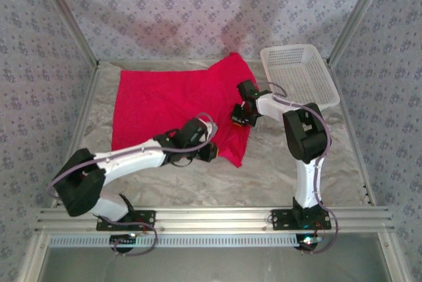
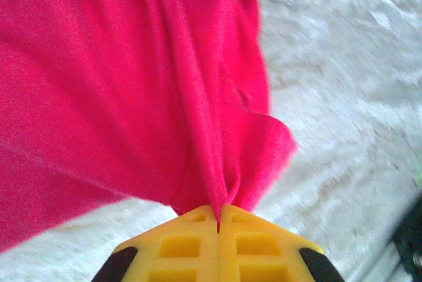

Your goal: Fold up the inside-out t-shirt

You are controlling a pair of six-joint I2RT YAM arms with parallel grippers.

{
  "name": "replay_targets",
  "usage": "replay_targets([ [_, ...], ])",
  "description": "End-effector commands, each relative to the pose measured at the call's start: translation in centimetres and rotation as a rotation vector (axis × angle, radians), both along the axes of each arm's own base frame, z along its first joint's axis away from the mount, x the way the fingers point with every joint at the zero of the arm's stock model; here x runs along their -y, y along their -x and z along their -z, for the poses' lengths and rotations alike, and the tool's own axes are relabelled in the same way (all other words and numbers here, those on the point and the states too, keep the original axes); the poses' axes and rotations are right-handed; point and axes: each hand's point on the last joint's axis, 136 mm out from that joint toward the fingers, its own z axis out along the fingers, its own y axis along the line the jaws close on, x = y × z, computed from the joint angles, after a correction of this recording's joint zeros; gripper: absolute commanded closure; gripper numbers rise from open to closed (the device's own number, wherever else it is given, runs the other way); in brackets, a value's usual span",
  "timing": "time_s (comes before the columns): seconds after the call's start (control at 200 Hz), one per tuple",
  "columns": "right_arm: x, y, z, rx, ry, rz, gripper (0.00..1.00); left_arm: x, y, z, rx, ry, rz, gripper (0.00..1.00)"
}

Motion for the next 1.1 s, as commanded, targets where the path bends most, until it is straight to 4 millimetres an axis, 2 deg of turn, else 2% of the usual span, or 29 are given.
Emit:
replay_targets([
  [0.0, 3.5, 0.0, 1.9, -0.054, 0.153, 0.054, 0.99, 0.1, 5.6, 2.8, -0.049, -0.038, 0.107, 0.95],
  [0.055, 3.6, -0.6, 1.3, -0.032, 0.161, 0.052, 0.99, 0.4, 7.7, 3.8, -0.041, -0.050, 0.157, 0.91],
  [0.075, 3.7, -0.8, 1.1, -0.025, 0.162, 0.051, 0.99, 0.4, 8.3, 4.0, -0.032, -0.056, 0.173, 0.87],
  [0.1, 3.6, -1.0, 0.8, -0.015, 0.162, 0.047, 0.99, 0.4, 8.9, 4.3, -0.024, -0.069, 0.187, 0.77],
  [0.13, 3.6, -1.3, 0.5, -0.005, 0.160, 0.041, 0.99, 0.3, 9.3, 4.5, -0.015, -0.079, 0.195, 0.69],
  [0.195, 3.5, -1.0, 0.0, -0.012, 0.164, 0.022, 0.98, -0.4, 9.2, 4.4, 0.002, -0.097, 0.180, 0.60],
  [0.29, 2.8, -0.7, -1.3, 0.006, 0.147, -0.026, 0.94, -1.7, 7.4, 3.1, 0.079, -0.128, 0.125, 0.55],
  [0.385, 2.1, 0.2, -3.7, 0.051, 0.142, -0.080, 0.89, -3.2, 4.5, 2.3, 0.061, -0.136, 0.019, 0.58],
  [0.455, 1.7, 1.5, -5.8, 0.082, 0.135, -0.115, 0.81, -4.2, 2.0, 2.2, 0.018, -0.123, -0.068, 0.60],
  [0.54, 1.6, 3.8, -7.3, 0.109, 0.143, -0.153, 0.69, -5.4, -1.2, 2.4, -0.026, -0.121, -0.180, 0.60],
  [0.675, 1.1, 8.3, -7.5, 0.112, 0.146, -0.210, 0.68, -7.0, -6.2, 3.2, -0.088, -0.104, -0.317, 0.62],
  [0.7, 1.4, 9.7, -6.6, 0.088, 0.155, -0.222, 0.68, -7.2, -7.1, 3.3, -0.101, -0.091, -0.339, 0.62],
  [0.83, 0.7, 12.7, -5.6, 0.078, 0.131, -0.246, 0.72, -8.2, -10.4, 4.1, -0.167, -0.026, -0.403, 0.63],
  [0.909, 0.5, 13.6, -4.7, 0.055, 0.109, -0.234, 0.72, -9.2, -11.5, 4.5, -0.188, -0.019, -0.431, 0.62],
  [0.999, -0.1, 13.3, -3.8, 0.061, 0.099, -0.238, 0.74, -10.6, -12.0, 5.0, -0.223, 0.001, -0.464, 0.63],
  [1.094, -0.7, 12.9, -3.0, 0.051, 0.111, -0.255, 0.71, -11.8, -12.0, 5.0, -0.229, 0.014, -0.489, 0.63],
])
